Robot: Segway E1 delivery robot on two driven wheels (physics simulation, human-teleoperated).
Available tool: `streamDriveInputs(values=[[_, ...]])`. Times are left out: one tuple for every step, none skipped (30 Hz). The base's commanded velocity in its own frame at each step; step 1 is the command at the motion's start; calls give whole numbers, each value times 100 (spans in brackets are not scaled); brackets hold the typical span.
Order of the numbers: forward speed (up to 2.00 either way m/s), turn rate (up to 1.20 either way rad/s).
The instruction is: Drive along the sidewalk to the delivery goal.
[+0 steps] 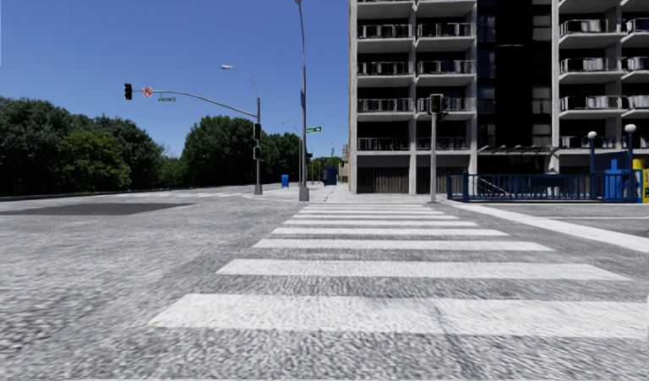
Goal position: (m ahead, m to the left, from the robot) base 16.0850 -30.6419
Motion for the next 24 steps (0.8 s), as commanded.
streamDriveInputs(values=[[200, 0], [200, 0], [200, 0], [200, 0], [200, 0], [200, -14], [200, -14], [200, -20], [199, -21], [199, -21], [199, -21], [199, -21], [199, -21], [199, -21], [200, -16], [200, -1], [200, 0], [200, 0], [200, 0], [200, 0], [200, 0], [200, 0], [200, 0], [200, 0]])
